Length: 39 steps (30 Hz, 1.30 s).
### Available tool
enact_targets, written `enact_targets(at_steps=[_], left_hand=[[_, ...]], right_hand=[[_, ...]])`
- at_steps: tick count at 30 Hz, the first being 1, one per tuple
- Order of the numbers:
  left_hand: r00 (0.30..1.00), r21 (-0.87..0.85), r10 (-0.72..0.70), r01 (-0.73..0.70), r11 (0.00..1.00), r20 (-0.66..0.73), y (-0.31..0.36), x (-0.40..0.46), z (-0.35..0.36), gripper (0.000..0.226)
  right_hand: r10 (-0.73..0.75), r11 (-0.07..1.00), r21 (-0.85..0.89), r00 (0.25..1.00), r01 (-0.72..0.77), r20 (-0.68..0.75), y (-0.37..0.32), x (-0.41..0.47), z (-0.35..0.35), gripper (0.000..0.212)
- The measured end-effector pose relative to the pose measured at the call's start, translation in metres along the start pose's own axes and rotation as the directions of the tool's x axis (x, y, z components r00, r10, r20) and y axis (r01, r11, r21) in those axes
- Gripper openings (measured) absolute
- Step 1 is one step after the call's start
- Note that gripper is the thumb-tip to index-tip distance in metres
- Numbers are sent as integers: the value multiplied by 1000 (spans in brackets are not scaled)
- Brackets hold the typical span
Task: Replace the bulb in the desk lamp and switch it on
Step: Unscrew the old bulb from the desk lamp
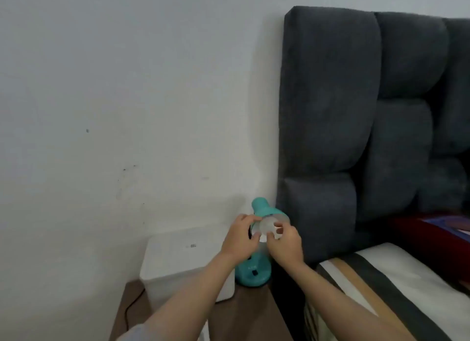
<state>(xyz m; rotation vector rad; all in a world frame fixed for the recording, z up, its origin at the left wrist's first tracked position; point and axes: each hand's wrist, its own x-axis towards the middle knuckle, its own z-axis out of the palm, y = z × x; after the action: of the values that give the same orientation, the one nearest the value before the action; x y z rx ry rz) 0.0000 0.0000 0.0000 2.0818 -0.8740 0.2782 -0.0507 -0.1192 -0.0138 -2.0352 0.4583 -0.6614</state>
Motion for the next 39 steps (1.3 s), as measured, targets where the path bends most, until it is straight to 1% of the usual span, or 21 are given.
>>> enact_targets(at_steps=[2, 5, 9, 14, 18, 23, 27, 29, 31, 33, 35, 36, 39], left_hand=[[998, -18, -8, 7, 1000, -60, -3, 4, 6, 33], [993, -30, -30, 27, 999, -116, -9, 8, 13, 28], [988, -55, -29, 21, 998, -151, -20, 15, 20, 23], [976, -98, -24, 3, 995, -216, -24, 19, 24, 18], [967, -141, -30, -6, 990, -252, -25, 20, 25, 25], [963, -190, -49, -3, 982, -266, -26, 22, 29, 26], [961, -217, -62, 2, 976, -269, -27, 23, 32, 25], [961, -213, -60, 1, 977, -269, -28, 23, 32, 24], [959, -209, -63, 4, 978, -276, -29, 24, 32, 24], [957, -214, -68, 7, 977, -281, -30, 25, 32, 26], [958, -210, -64, 5, 978, -278, -31, 25, 32, 26], [959, -206, -61, 3, 979, -277, -31, 25, 32, 25], [959, -194, -53, -2, 981, -278, -31, 24, 32, 23]], right_hand=[[43, 997, 66, 998, -40, -49, 4, 2, 4, 41], [91, 986, 147, 993, -79, -80, 10, 1, 14, 46], [153, 959, 259, 980, -116, -125, 16, 8, 27, 54], [189, 913, 389, 971, -119, -147, 19, 17, 44, 50], [182, 912, 400, 965, -94, -188, 22, 19, 46, 42], [187, 879, 473, 955, -58, -230, 28, 18, 52, 47], [290, 826, 549, 931, -125, -224, 26, 16, 53, 56], [321, 807, 573, 922, -145, -218, 26, 18, 54, 54], [310, 804, 578, 928, -139, -209, 27, 20, 56, 48], [258, 821, 563, 942, -97, -215, 28, 22, 56, 44], [215, 841, 539, 948, -59, -233, 30, 22, 57, 46], [219, 842, 536, 946, -59, -238, 31, 22, 57, 48], [300, 809, 578, 922, -109, -246, 28, 19, 57, 52]])
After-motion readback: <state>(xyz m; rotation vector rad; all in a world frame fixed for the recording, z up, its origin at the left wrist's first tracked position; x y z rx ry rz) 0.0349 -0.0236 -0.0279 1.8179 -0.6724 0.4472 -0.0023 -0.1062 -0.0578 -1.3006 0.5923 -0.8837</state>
